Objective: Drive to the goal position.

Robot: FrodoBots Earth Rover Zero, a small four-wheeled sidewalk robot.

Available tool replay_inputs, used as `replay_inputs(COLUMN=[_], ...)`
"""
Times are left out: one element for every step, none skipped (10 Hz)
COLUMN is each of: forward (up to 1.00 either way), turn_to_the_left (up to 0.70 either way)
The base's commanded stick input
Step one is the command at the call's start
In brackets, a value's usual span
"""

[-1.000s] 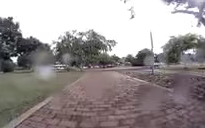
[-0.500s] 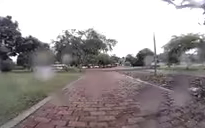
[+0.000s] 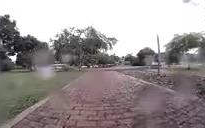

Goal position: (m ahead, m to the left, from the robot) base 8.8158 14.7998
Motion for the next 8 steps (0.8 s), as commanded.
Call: replay_inputs(forward=[0.7, 0.7, 0.7, 0.7, 0.7, 0.7, 0.7, 0.7], turn_to_the_left=[0.0, 0.0, 0.0, 0.0, 0.0, 0.0, 0.0, 0.0])
